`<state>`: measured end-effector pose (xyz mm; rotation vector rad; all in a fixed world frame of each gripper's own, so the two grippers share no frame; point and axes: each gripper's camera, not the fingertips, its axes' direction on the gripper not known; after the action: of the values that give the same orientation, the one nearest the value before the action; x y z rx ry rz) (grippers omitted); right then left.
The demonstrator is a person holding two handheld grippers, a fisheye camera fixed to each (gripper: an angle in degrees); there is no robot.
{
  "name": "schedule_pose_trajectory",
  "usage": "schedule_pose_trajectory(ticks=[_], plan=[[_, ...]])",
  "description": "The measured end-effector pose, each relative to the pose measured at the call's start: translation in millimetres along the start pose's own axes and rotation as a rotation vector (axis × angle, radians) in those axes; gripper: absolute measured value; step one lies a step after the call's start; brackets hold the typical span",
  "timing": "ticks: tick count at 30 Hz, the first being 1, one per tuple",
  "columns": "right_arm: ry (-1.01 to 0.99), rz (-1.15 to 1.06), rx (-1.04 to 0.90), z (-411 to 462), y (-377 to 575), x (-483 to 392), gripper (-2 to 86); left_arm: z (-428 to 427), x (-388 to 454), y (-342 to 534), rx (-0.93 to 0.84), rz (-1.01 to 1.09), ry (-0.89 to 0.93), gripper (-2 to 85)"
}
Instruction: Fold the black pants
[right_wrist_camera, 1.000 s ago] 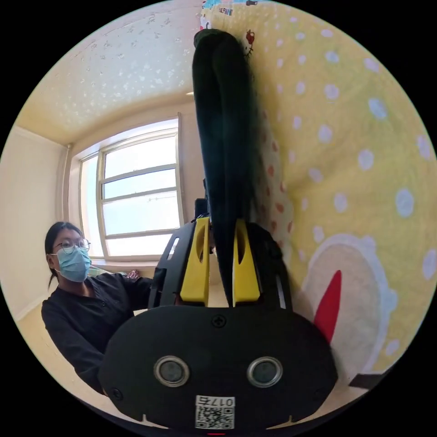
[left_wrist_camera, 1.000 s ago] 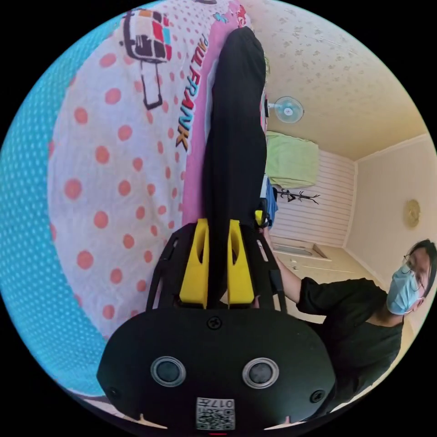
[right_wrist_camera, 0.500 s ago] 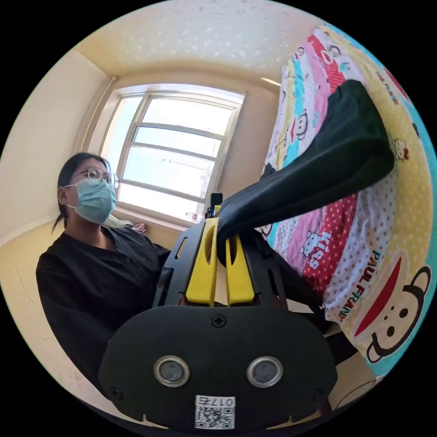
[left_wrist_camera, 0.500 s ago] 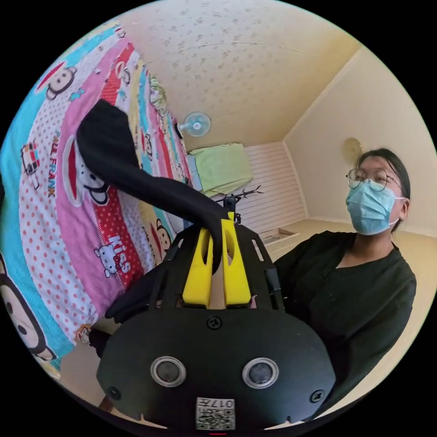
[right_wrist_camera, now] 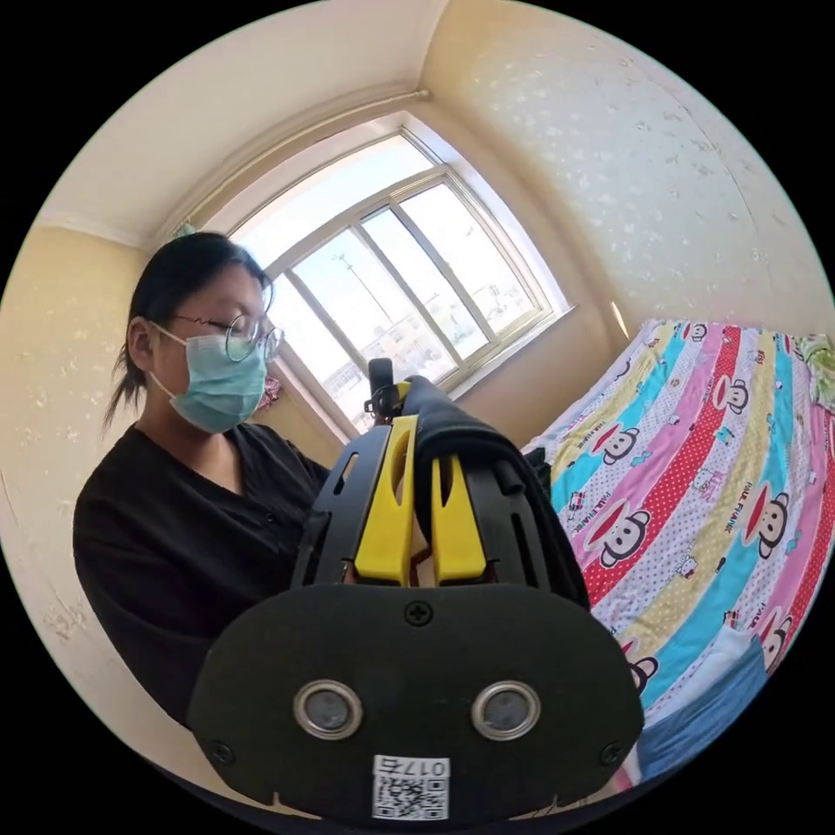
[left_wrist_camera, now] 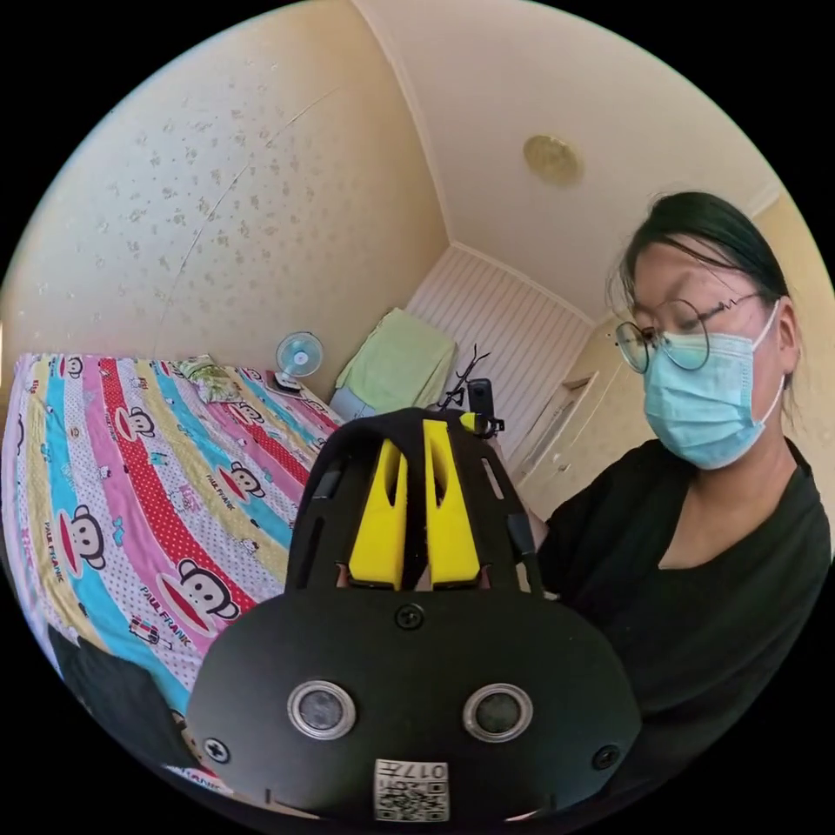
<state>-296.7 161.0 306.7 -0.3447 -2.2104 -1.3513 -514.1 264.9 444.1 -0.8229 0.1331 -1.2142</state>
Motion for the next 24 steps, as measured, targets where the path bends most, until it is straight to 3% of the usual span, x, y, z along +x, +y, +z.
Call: schedule_pose_trajectory(ticks=[9,15,17,21,24], plan=[[-0.124,0.316,0.019,26.6,-27.6,230.1,-0.4,84.0,-207.8,27.2,0.069,-0.356,-0.07,1.3],[0.094,0.37,-0.108,59.3,-35.3,330.7,-0.4,138.5,-310.4,57.4,-0.043,-0.48,-0.252,2.2],[0.102,0.393,-0.16,71.1,-14.7,349.6,-0.3,150.0,-325.9,89.1,-0.071,-0.53,-0.244,2.4],[-0.065,0.47,-0.208,79.8,68.9,370.3,0.0,156.5,-324.2,184.6,-0.069,-0.613,-0.052,2.0],[-0.099,0.637,-0.294,93.1,138.5,379.3,0.4,167.7,-296.4,244.5,-0.205,-0.722,-0.143,2.2]])
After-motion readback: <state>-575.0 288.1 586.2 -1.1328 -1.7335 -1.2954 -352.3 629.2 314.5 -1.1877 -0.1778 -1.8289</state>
